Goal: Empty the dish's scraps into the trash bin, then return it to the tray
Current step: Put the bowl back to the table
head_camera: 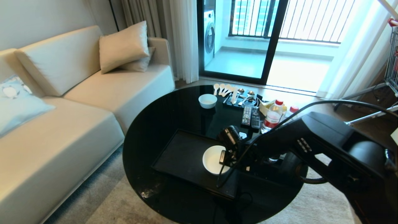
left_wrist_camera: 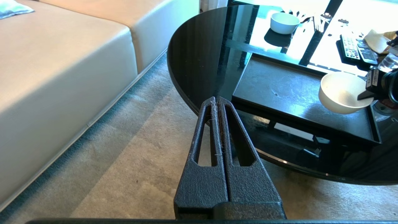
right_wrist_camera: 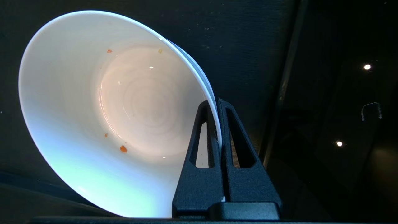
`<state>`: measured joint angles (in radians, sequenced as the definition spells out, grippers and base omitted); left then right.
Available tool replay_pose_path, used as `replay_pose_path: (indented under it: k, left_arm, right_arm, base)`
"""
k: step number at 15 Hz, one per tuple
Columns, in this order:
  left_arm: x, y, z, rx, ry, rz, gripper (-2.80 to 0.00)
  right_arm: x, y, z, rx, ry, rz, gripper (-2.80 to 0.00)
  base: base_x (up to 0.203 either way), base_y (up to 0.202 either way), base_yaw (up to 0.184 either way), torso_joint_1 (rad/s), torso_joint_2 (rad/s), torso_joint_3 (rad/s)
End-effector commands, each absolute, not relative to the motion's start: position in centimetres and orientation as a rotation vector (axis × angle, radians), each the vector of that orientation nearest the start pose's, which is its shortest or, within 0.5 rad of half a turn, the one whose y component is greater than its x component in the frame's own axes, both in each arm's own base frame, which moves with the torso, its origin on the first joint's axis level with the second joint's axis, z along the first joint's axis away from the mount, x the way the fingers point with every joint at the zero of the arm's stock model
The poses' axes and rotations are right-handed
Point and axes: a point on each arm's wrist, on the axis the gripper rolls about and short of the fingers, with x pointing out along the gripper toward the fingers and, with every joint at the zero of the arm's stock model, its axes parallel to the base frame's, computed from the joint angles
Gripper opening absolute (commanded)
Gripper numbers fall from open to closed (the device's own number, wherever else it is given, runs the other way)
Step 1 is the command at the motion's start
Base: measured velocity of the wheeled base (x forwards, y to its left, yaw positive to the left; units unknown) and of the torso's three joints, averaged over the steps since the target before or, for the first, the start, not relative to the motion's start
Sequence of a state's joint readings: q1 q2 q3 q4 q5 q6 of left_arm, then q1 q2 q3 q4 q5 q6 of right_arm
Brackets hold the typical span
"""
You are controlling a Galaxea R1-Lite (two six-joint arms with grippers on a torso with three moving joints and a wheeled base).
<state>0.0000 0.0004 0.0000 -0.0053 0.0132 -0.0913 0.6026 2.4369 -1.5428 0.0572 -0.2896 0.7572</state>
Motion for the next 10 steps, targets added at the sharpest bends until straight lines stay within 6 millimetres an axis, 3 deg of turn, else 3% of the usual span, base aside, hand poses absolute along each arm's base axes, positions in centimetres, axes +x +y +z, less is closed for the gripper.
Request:
replay_pose_path:
  k: [1,10]
  left_arm:
    - [-2.28,0.03,7.61,-0.092,-0.007,0.014,-2.8]
    - [-2.28,0.03,7.61,-0.092,-0.007,0.014,-2.8]
  right_arm:
    - [38.27,24.79,2.15,0.301,0.902,-0.066,-2.8]
    - [38.3,24.56,1.48,0.318,0.916,-0.09,-2.8]
  base:
    - [0.0,0.0,0.0,0.0,0.0,0.0]
    - [0.0,0.0,0.0,0.0,0.0,0.0]
